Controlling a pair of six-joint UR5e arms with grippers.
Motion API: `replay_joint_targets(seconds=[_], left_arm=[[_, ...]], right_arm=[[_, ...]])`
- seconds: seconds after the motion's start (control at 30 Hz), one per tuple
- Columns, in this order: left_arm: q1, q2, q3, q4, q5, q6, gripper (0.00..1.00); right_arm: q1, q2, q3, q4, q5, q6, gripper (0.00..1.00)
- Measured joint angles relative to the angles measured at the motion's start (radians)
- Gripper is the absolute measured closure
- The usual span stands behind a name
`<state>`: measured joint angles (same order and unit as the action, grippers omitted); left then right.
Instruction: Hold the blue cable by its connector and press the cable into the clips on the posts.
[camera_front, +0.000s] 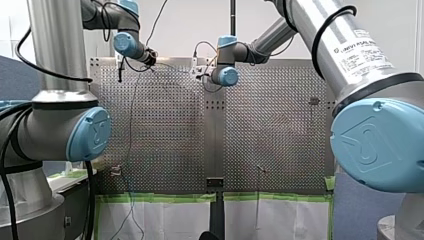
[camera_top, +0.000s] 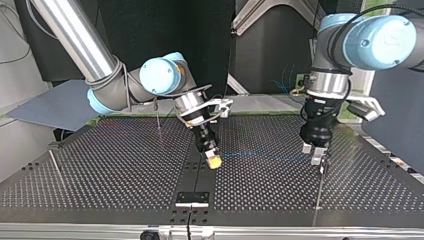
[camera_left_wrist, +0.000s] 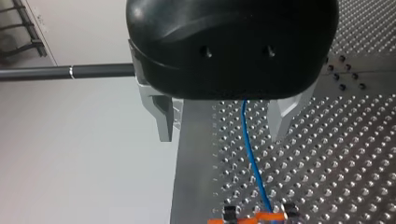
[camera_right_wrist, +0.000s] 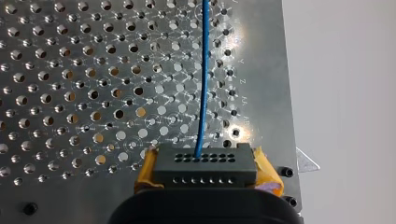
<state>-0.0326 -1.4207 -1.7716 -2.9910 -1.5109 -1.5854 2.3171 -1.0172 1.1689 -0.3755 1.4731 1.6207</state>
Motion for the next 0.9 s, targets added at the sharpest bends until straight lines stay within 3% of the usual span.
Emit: replay_joint_targets(seconds=[0.7,0.9], left_arm=[[-0.075,-0.146,0.107,0.012,-0.135,0.034,0.00],[-0.085,-0.164,0.120,0.023,-0.172,0.043,0.00]], right_arm=[[0.000,0.000,0.000,0.001,0.000,0.000,1.00],[-0.004,0.000,0.000,0.000,0.000,-0.001,1.00]])
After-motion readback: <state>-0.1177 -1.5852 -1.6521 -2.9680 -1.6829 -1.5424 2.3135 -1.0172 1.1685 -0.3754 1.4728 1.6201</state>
